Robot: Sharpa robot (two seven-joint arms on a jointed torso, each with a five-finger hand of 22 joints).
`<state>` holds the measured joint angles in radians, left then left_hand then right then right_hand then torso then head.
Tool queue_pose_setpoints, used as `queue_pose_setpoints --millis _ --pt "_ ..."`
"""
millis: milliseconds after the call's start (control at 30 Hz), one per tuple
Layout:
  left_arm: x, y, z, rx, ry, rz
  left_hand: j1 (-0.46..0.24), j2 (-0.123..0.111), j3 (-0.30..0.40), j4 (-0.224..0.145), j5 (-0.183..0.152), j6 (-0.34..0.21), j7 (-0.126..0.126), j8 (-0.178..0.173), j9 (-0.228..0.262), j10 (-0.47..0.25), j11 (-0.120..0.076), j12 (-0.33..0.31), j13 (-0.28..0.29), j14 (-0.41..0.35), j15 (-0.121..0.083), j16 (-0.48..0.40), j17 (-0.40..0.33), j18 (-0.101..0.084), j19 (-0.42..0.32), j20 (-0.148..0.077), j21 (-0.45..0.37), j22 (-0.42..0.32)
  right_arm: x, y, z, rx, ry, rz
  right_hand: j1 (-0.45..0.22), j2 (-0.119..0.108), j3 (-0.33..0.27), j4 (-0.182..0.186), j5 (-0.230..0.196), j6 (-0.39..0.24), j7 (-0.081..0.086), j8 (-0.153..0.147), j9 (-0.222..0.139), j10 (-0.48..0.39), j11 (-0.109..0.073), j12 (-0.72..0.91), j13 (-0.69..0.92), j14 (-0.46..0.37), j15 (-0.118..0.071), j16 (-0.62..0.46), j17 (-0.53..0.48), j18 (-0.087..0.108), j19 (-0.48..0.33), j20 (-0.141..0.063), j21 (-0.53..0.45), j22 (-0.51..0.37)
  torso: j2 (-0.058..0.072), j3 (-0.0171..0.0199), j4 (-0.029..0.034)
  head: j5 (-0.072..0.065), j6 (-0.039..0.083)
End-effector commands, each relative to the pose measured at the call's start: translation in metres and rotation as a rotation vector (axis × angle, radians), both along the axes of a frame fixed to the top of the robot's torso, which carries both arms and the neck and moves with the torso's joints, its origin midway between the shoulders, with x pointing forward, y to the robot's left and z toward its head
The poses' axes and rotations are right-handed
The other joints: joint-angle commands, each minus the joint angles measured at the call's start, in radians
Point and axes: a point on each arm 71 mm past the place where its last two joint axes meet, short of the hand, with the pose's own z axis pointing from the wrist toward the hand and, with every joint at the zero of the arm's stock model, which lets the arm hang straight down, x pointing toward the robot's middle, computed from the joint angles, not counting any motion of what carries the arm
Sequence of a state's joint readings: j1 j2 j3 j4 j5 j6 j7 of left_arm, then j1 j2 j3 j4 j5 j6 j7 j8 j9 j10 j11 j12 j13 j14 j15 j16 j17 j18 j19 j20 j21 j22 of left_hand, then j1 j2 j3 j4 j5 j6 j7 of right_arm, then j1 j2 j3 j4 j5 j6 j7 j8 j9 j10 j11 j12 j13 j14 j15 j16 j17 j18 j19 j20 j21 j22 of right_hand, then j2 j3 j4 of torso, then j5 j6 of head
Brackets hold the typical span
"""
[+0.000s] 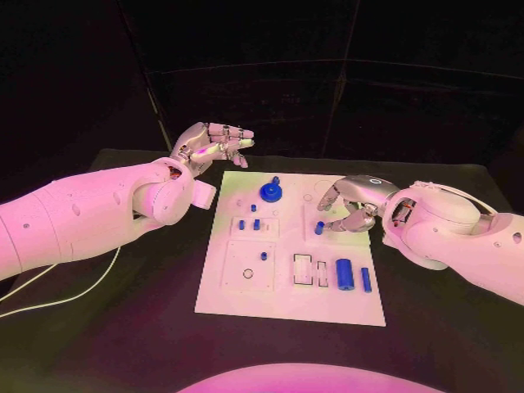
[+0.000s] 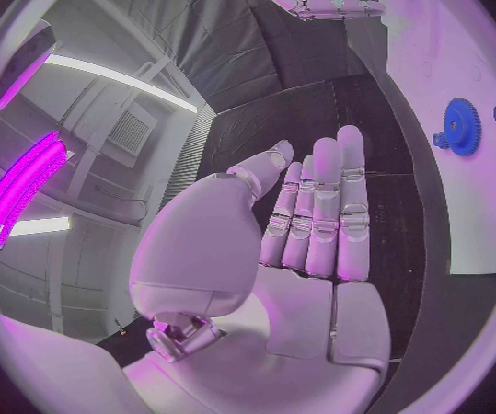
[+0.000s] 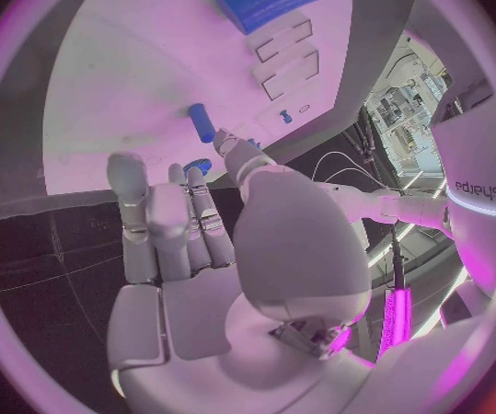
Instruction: Assemble the parts on the task board
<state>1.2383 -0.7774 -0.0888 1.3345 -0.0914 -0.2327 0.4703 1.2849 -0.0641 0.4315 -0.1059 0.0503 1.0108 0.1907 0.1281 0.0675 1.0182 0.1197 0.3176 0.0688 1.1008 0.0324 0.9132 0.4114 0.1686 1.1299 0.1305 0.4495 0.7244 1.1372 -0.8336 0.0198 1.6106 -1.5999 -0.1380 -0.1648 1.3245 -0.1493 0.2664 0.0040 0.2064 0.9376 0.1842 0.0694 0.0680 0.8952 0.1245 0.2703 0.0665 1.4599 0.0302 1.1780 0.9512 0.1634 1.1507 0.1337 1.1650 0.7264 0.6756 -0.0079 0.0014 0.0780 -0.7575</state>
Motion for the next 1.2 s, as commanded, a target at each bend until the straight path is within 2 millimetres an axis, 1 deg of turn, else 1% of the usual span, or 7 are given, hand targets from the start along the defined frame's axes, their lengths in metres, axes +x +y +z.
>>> queue_pose_setpoints --millis 33,167,267,467,667,867,1200 --pt "0.000 -0.001 0.002 -0.008 -0.006 -0.012 -0.009 0.000 -0.007 0.002 0.002 -0.007 -0.003 -0.006 -0.001 -0.009 0.001 0.003 -0.001 -0.003 0.005 -0.004 -0.001 0.012 -0.005 0.004 -0.003 -0.001 -0.002 0.005 -0.005 -0.076 0.051 0.038 0.008 0.003 -0.016 0.002 0.009 -0.009 -0.001 0.001 0.000 -0.011 -0.002 0.008 0.002 -0.001 0.000 -0.006 -0.005 -0.008 -0.007 0.000 -0.005 -0.004 0.000 0.0000 -0.0003 0.001 0.000" --pt "0.000 -0.001 0.002 -0.009 -0.006 -0.012 -0.009 0.000 -0.007 0.002 0.002 -0.007 -0.003 -0.006 -0.001 -0.009 0.001 0.003 -0.001 -0.003 0.005 -0.004 -0.001 0.012 -0.005 0.004 -0.003 -0.001 -0.002 0.010 -0.007 -0.082 0.061 0.051 0.012 0.007 -0.026 0.003 0.014 -0.010 -0.002 0.001 0.000 -0.015 -0.002 0.014 0.002 -0.003 0.000 -0.008 -0.010 -0.008 -0.009 0.000 -0.007 -0.007 0.000 0.0018 -0.0022 0.000 -0.001" --pt "0.000 -0.001 0.002 -0.009 -0.006 -0.013 -0.009 0.000 -0.007 0.002 0.002 -0.007 -0.003 -0.006 -0.001 -0.009 0.001 0.003 -0.001 -0.003 0.005 -0.004 -0.001 0.012 -0.005 0.004 -0.003 -0.001 -0.001 0.012 -0.008 -0.079 0.060 0.055 0.016 0.014 -0.033 0.004 0.020 -0.008 -0.001 0.002 0.001 -0.013 -0.002 0.022 0.003 -0.002 -0.001 -0.008 -0.011 -0.008 -0.008 0.000 -0.007 -0.006 0.001 0.0008 -0.0007 -0.002 -0.001" --pt "0.000 -0.002 0.002 -0.010 -0.007 -0.014 -0.010 0.001 -0.008 0.003 0.003 -0.008 -0.003 -0.006 -0.001 -0.010 0.001 0.003 -0.001 -0.002 0.005 -0.004 -0.002 0.012 -0.004 0.004 -0.004 -0.002 0.001 0.016 -0.008 -0.062 0.053 0.054 0.038 0.049 -0.031 0.004 0.021 0.007 -0.003 0.009 0.002 0.023 -0.007 0.056 0.004 0.001 -0.004 -0.004 -0.011 -0.012 0.008 -0.003 0.006 0.016 0.000 0.0007 -0.0003 -0.003 -0.002" --pt "0.000 -0.002 0.002 -0.009 -0.007 -0.014 -0.011 0.002 -0.009 0.004 0.003 -0.008 -0.002 -0.006 -0.001 -0.011 0.002 0.003 -0.001 -0.002 0.006 -0.004 -0.002 0.013 -0.004 0.004 -0.005 -0.003 0.003 0.017 -0.011 -0.075 0.070 0.051 0.065 0.079 0.015 0.002 -0.008 0.033 -0.014 0.016 0.003 0.128 -0.027 0.078 0.000 0.012 -0.020 0.021 0.018 -0.019 0.039 -0.015 0.038 0.066 0.000 0.0014 -0.0007 -0.003 -0.005" --pt "0.001 -0.002 0.002 -0.010 -0.007 -0.014 -0.011 0.002 -0.009 0.004 0.003 -0.008 -0.002 -0.006 -0.001 -0.011 0.002 0.003 -0.001 -0.002 0.006 -0.004 -0.002 0.013 -0.004 0.004 -0.005 -0.003 0.004 0.017 -0.014 -0.093 0.090 0.050 0.070 0.077 0.050 -0.001 -0.013 0.059 -0.016 0.023 0.003 0.175 -0.034 0.062 -0.003 0.016 -0.026 0.033 0.029 -0.023 0.050 -0.023 0.053 0.087 0.000 0.0011 -0.0016 -0.004 -0.007" --pt "0.000 -0.002 0.002 -0.010 -0.007 -0.015 -0.014 0.004 -0.012 0.007 0.003 -0.010 -0.002 -0.006 -0.001 -0.013 0.002 0.005 0.000 -0.003 0.007 -0.004 -0.004 0.012 -0.004 0.005 -0.007 -0.006 0.004 0.018 -0.018 -0.116 0.107 0.047 0.058 0.062 0.066 0.002 -0.012 0.066 -0.015 0.020 0.001 0.186 -0.033 0.038 -0.004 0.014 -0.026 0.031 0.023 -0.023 0.048 -0.024 0.053 0.084 0.000 0.0010 -0.0007 -0.007 -0.009"
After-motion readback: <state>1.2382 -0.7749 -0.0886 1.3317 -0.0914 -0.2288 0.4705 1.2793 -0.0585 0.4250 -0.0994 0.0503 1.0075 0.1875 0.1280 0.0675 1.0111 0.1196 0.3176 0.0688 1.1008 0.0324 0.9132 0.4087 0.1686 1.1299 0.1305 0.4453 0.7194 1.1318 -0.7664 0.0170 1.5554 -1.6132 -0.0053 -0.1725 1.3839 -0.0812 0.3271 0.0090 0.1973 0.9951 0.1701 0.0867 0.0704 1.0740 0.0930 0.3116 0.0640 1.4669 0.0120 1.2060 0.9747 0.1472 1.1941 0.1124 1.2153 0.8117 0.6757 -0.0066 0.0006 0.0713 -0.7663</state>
